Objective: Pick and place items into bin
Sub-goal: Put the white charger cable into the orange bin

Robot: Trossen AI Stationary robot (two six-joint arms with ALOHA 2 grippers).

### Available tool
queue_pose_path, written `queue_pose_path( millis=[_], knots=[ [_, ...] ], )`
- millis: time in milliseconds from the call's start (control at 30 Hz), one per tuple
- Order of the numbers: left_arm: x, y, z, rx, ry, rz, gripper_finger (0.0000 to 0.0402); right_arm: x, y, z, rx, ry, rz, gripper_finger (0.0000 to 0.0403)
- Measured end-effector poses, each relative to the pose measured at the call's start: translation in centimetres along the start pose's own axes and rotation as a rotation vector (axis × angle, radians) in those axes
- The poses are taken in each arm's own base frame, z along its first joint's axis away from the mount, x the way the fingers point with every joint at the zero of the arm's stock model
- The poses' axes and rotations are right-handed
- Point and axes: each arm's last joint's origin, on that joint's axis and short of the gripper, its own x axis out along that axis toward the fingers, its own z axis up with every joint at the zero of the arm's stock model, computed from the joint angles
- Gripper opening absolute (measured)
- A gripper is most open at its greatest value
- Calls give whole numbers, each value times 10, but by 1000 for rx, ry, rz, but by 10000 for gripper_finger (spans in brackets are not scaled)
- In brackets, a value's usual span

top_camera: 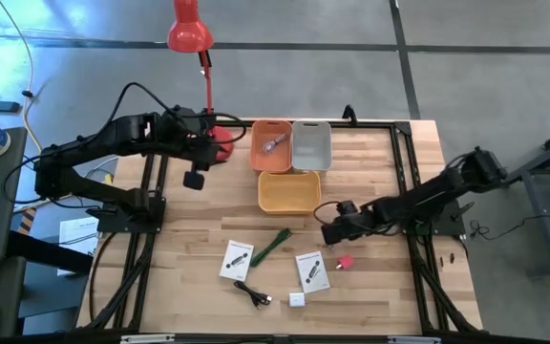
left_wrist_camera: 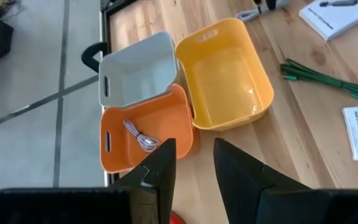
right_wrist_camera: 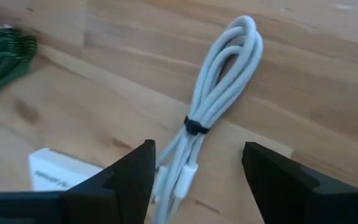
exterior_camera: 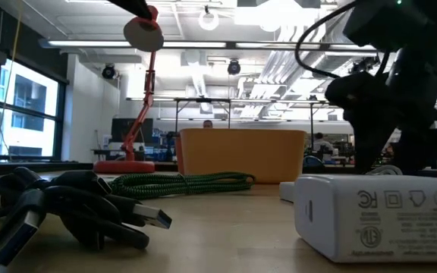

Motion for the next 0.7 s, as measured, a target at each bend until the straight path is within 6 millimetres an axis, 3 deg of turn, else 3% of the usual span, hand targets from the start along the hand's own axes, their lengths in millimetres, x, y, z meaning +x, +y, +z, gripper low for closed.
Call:
queue_pose_path(
  millis=[167,333,533,700],
  knots=[
    [0,1,1,-1,1,21,95,7,9,0,-60,-8,-133,213],
    [0,2,0,-25,16,44,95,-4,6,5,-158,-87,-344,183],
    [0,3,2,-33,0,55,95,-11,0,17,-220,-35,-462,138],
    [0,3,2,-69,-2,57,95,-11,2,24,-256,-8,-448,120]
  ],
)
